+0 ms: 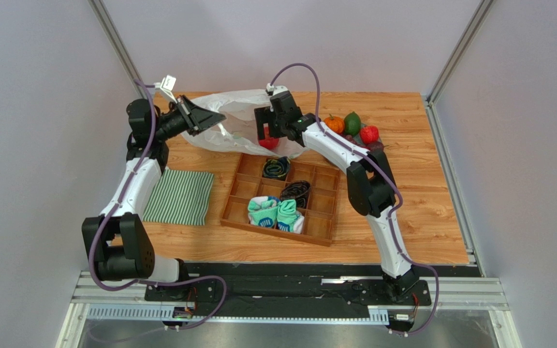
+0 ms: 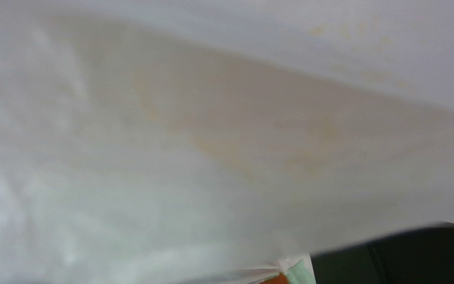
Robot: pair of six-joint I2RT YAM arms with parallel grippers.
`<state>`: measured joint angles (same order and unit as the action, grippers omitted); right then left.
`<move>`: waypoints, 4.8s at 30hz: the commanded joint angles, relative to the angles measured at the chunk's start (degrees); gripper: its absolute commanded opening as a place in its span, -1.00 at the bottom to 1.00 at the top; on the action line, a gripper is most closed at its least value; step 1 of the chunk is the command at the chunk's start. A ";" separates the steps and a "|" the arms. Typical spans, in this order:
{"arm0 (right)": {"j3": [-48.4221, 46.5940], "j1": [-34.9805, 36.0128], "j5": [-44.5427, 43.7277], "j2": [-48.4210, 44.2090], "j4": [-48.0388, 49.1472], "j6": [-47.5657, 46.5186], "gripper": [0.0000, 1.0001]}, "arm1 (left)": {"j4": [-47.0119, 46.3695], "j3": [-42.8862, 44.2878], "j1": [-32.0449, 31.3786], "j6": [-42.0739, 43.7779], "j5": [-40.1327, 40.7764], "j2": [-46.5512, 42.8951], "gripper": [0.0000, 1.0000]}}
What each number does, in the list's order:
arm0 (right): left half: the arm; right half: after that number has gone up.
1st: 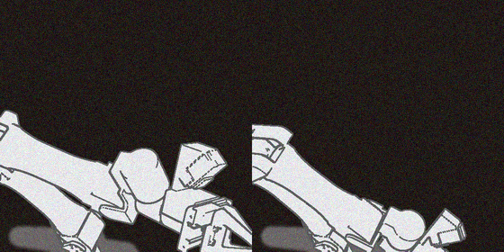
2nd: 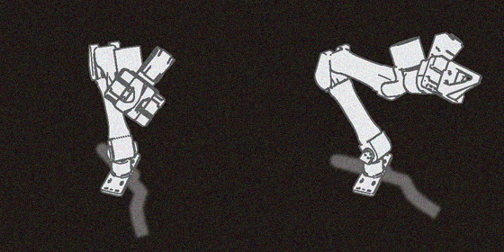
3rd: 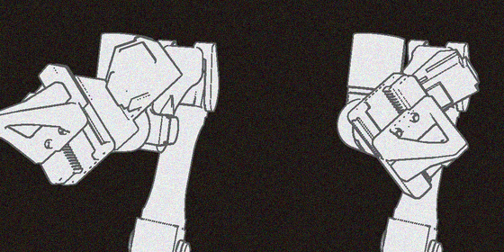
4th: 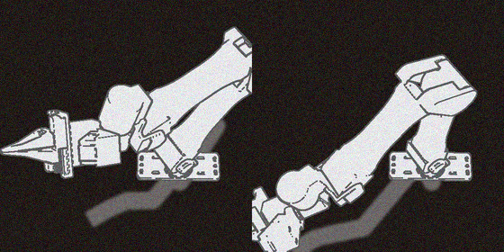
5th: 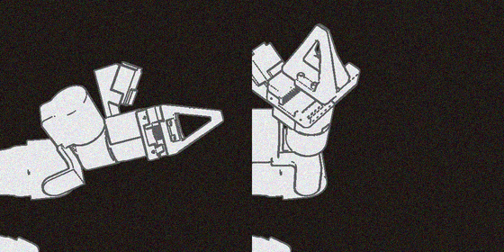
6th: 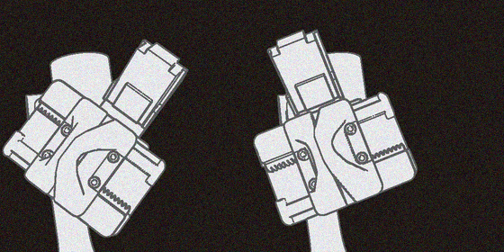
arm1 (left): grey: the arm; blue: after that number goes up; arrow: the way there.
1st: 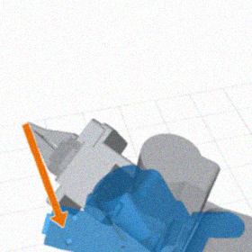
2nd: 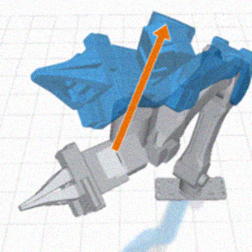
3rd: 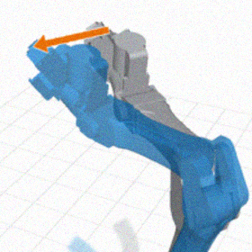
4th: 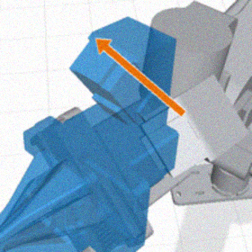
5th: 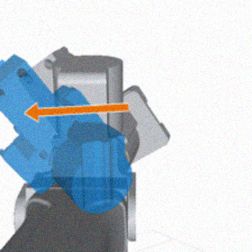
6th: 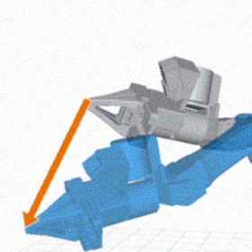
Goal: Place the fruits into the plastic bag
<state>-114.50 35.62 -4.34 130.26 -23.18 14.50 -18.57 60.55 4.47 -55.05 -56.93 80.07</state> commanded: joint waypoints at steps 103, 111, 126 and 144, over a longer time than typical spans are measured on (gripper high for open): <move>41.37 -34.12 9.08 -28.30 -0.20 4.57 0.34 | 23.75 4.66 0.01 17.96 5.07 -4.75 -1.00; 42.08 -34.12 10.93 -30.85 0.15 4.75 0.03 | 23.67 4.75 0.01 17.96 5.07 -4.84 -1.00; 44.81 -24.90 11.37 -52.12 5.25 8.26 -0.09 | 22.79 4.40 0.01 17.08 4.10 -5.19 -1.00; 33.12 0.94 9.44 -37.63 9.82 12.66 -0.16 | 21.82 4.13 0.01 16.37 3.58 -5.19 -1.00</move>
<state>-76.88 34.02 5.34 87.66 -16.29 25.52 5.28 62.59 4.47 -38.68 -52.10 76.71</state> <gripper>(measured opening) 0.741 0.008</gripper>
